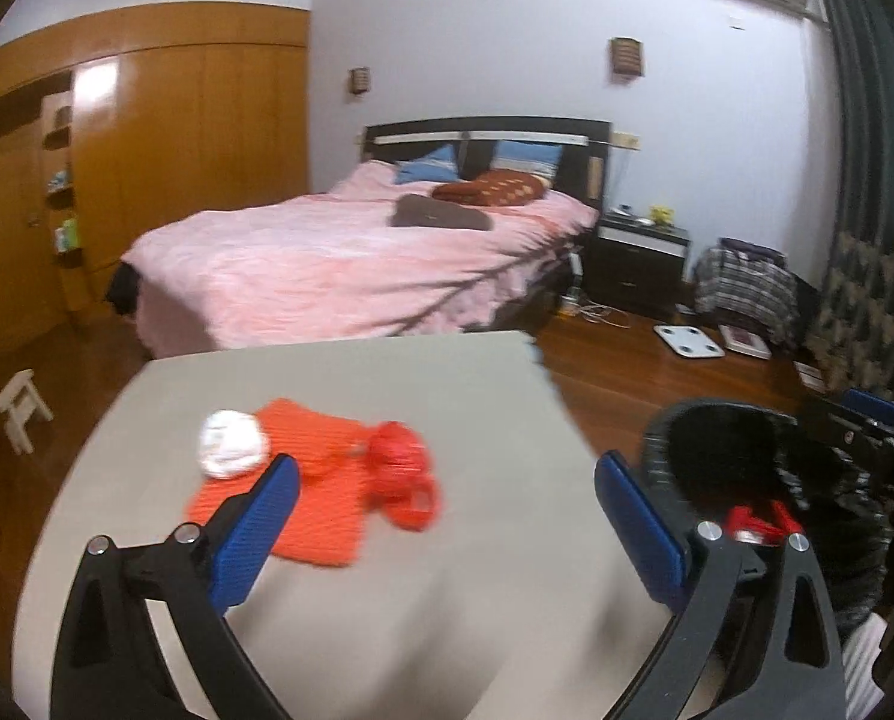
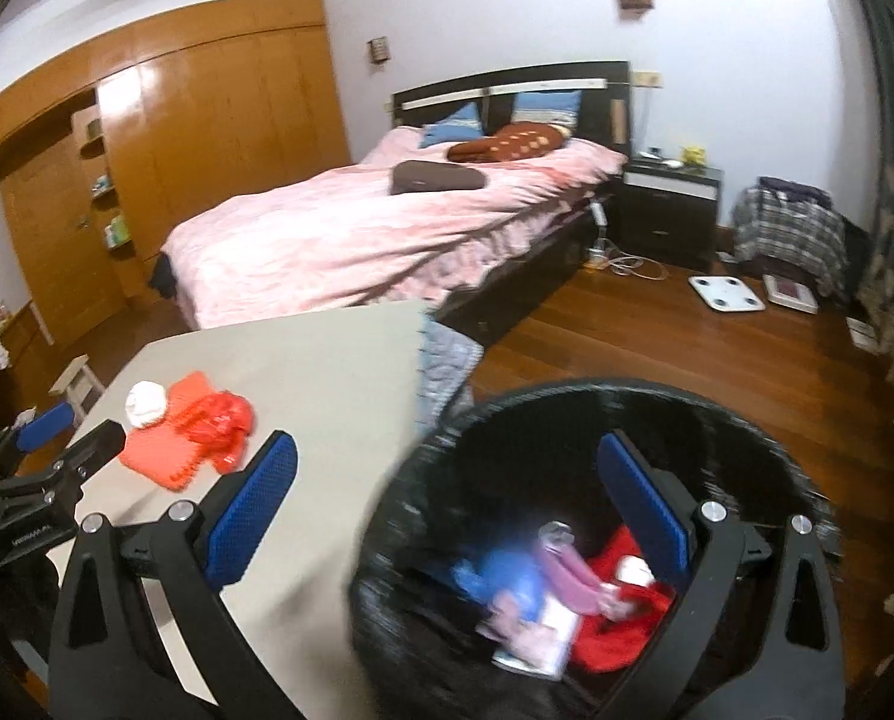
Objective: Collect trash
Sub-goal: 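Move both tools back to the remaining pile on the table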
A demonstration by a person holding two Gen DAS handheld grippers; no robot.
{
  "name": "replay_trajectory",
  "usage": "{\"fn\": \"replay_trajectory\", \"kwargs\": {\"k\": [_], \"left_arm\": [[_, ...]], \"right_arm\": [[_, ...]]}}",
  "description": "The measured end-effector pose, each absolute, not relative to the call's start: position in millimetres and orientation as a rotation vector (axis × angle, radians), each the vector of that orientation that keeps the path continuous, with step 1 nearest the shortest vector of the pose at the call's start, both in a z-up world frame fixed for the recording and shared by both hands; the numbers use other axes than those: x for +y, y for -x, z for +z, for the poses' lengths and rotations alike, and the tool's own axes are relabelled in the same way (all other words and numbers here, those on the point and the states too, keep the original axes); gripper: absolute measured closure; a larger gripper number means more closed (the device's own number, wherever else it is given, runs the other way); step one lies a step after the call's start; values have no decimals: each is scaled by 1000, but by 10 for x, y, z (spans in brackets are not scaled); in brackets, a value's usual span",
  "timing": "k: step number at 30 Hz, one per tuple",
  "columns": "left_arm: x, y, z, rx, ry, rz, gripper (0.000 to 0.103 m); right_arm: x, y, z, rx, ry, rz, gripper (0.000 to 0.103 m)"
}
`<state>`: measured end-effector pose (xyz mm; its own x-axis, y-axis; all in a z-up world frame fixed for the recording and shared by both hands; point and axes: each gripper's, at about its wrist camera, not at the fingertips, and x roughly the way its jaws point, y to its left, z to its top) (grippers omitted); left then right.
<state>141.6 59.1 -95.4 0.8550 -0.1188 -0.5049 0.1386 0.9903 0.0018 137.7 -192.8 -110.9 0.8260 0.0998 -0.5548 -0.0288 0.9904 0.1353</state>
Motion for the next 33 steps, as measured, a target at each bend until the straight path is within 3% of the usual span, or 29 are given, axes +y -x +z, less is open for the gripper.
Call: {"fn": "replay_trajectory", "kwargs": {"k": [15,33], "left_arm": [[1626,-1742,-1240,543,19,72,6],[2058,-2011,-1635,617,36,150,6]], "right_arm": [[-828,-2163,-1339,625,-76,190,5],[-94,-2778,-1927,762,-7,258,5]]}}
